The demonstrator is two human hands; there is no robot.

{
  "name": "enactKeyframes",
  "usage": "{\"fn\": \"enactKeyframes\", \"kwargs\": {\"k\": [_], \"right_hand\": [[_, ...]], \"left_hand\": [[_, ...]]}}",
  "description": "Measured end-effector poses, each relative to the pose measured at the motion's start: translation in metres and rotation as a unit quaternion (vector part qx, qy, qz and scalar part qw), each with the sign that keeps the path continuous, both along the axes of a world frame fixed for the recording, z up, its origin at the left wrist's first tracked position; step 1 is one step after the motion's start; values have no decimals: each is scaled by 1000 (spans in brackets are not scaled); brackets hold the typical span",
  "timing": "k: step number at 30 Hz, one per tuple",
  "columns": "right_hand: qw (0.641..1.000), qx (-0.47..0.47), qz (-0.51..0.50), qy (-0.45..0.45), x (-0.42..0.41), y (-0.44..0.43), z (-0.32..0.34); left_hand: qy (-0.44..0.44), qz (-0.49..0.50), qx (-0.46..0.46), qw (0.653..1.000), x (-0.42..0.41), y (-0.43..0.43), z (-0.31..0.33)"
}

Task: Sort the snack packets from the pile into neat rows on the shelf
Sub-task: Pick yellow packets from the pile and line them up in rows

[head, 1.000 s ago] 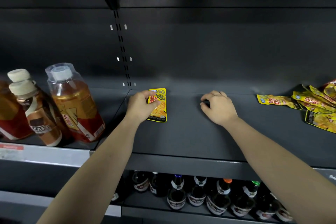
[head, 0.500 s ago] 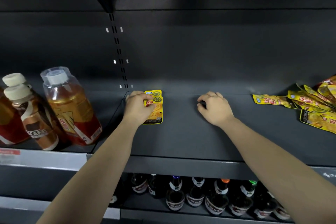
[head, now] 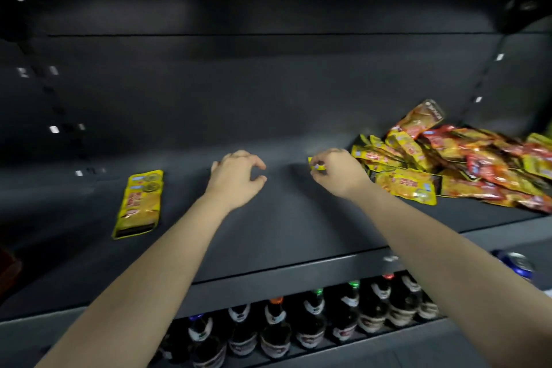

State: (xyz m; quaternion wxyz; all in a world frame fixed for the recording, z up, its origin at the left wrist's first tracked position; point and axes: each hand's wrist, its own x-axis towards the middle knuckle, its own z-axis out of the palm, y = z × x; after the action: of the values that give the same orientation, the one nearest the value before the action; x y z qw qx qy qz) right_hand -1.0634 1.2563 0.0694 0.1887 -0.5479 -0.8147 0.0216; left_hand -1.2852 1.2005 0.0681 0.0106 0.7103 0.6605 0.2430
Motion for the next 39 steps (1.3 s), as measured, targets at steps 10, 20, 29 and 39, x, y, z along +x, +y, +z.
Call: {"fn": "enactKeyframes", "kwargs": {"k": [10,20,29,39], "right_hand": [[996,-73,-18,-52,147,16,11],[991,-122,31,-37,178,24,14],[981,-114,23,156,176,36,26],[836,-264,95,472,174,36,26]], "left_hand": [[4,-78,-20,997,158,53,0],[-7,-53,-18,998,215,70,-3],[-170,-8,25,985,212,75,-8],[-407,-83,-26,909,227,74,-6]]}}
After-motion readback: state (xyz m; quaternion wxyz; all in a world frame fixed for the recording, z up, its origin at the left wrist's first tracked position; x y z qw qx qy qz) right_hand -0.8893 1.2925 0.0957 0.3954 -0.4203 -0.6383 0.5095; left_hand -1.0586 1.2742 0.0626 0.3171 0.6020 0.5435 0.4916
